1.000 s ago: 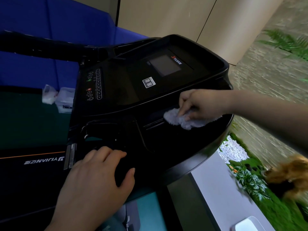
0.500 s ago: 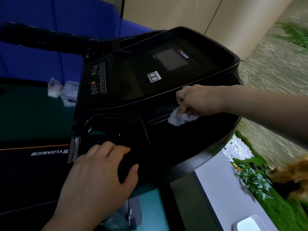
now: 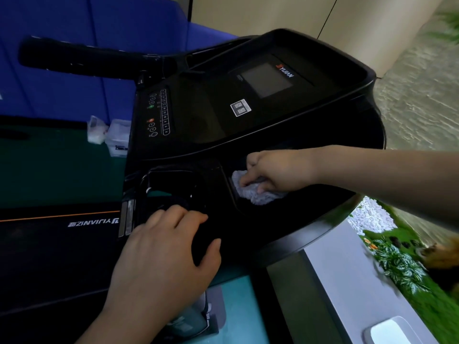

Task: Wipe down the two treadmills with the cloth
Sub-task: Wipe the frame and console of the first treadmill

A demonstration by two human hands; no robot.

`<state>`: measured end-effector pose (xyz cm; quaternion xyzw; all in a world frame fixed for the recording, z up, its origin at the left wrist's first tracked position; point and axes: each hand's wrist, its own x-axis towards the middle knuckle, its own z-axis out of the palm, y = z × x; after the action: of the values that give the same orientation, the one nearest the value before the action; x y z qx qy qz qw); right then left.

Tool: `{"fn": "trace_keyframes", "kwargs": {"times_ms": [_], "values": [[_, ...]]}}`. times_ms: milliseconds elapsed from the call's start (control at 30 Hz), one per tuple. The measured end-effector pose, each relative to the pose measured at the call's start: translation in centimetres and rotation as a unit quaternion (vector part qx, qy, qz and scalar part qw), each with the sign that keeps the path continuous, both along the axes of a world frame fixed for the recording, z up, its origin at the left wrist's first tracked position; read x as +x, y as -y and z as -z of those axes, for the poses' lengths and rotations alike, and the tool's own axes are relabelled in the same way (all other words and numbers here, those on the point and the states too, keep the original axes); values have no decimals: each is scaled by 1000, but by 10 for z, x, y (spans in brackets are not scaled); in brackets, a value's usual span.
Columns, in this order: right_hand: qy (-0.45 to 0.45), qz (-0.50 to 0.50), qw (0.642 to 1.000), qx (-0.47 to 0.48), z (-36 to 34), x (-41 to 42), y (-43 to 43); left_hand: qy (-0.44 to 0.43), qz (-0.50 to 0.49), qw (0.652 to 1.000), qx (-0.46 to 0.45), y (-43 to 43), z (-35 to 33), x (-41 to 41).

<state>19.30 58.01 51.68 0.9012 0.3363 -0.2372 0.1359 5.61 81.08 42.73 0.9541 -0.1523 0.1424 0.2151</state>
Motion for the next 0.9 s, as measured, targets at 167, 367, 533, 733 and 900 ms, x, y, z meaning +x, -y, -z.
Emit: {"fn": "trace_keyframes", "kwargs": {"times_ms": [167,367,533,733,900], "values": [[-55,-16,998,-7,1,4,-5,0,2,1000,-1,0,0,1],[-128,15,992,-10,3,2,-1,8,1,1000,-2,1,1,1],[-58,-12,994,-96,-17,10,20,12,3,1000,-7,0,2,1],[-46,43,990,-124,-79,11,69,15,-1,1000,-7,1,3,2],[-74,34,991,-110,-67,-6,56,17,-2,1000,-3,1,4,1]]}}
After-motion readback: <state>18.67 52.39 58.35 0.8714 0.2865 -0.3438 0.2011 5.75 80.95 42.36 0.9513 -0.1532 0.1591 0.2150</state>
